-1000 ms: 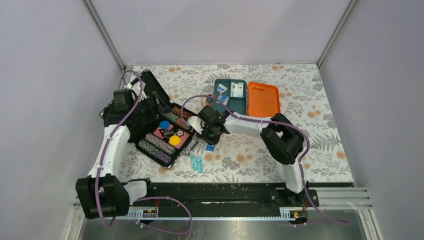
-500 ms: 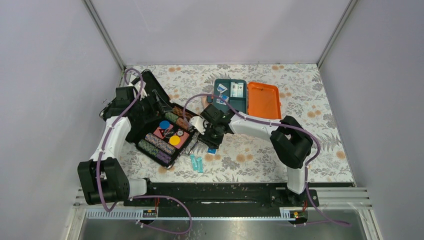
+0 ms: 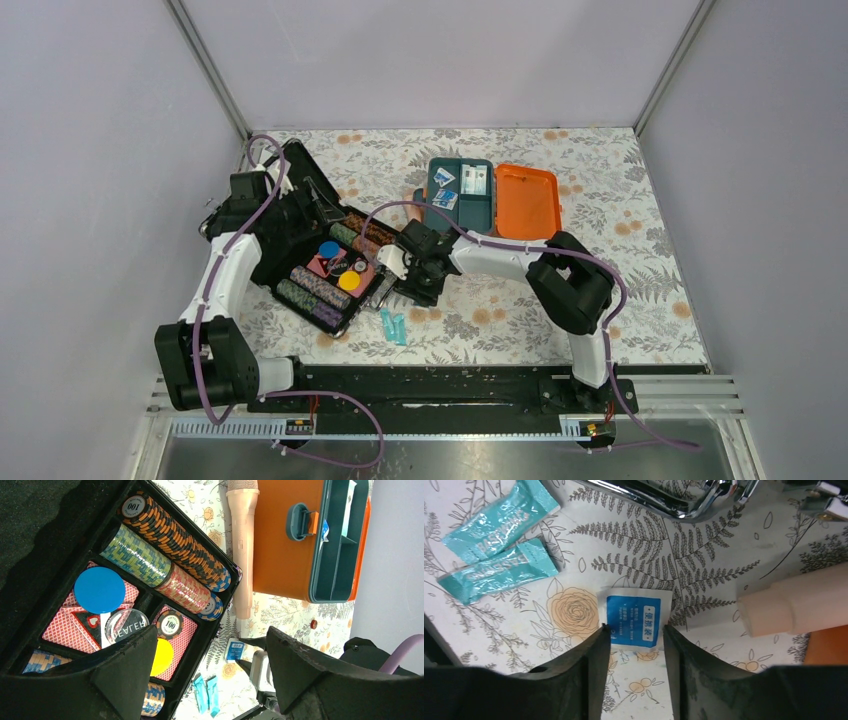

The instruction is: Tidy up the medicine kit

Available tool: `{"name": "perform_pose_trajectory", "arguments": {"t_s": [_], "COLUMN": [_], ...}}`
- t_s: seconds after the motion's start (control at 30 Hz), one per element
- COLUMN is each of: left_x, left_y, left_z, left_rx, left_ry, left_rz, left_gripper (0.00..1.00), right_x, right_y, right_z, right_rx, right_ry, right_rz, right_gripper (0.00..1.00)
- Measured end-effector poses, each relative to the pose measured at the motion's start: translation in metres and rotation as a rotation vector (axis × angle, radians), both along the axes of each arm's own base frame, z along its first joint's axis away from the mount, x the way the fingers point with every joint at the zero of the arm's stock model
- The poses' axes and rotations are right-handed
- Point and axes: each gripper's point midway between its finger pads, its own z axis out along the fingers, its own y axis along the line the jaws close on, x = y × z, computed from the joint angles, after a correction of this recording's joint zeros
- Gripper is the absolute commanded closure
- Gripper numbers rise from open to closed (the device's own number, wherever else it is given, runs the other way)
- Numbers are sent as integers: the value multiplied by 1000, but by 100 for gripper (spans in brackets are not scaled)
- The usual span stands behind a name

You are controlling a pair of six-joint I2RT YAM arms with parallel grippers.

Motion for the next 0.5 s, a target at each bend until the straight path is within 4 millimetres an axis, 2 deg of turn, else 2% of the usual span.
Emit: {"name": "perform_pose_trajectory", "arguments": {"t_s": [0.1,0.23,0.3,0.43,0.5], "left_x": [0,0,0,0,0], "left_y": [0,0,0,0,0], "left_z": [1,2,2,2,2], "left_rx": [1,1,0,0,0], "left_ry": [-6,-6,-6,-6,-6], "left_rz": [0,0,0,0,0], "left_gripper": [22,22,22,22,22], "right_x": [5,12,14,16,21], "right_y": [-1,-2,-2,-1,0], "right_z": [-2,-3,-3,-2,-1], "right_rx": [-8,-21,-25,-35,-40], "right_ry": [-37,-92,-105,-133,-155], "right_rz": [17,45,49,46,22], "right_gripper": [71,80,77,54,51]}}
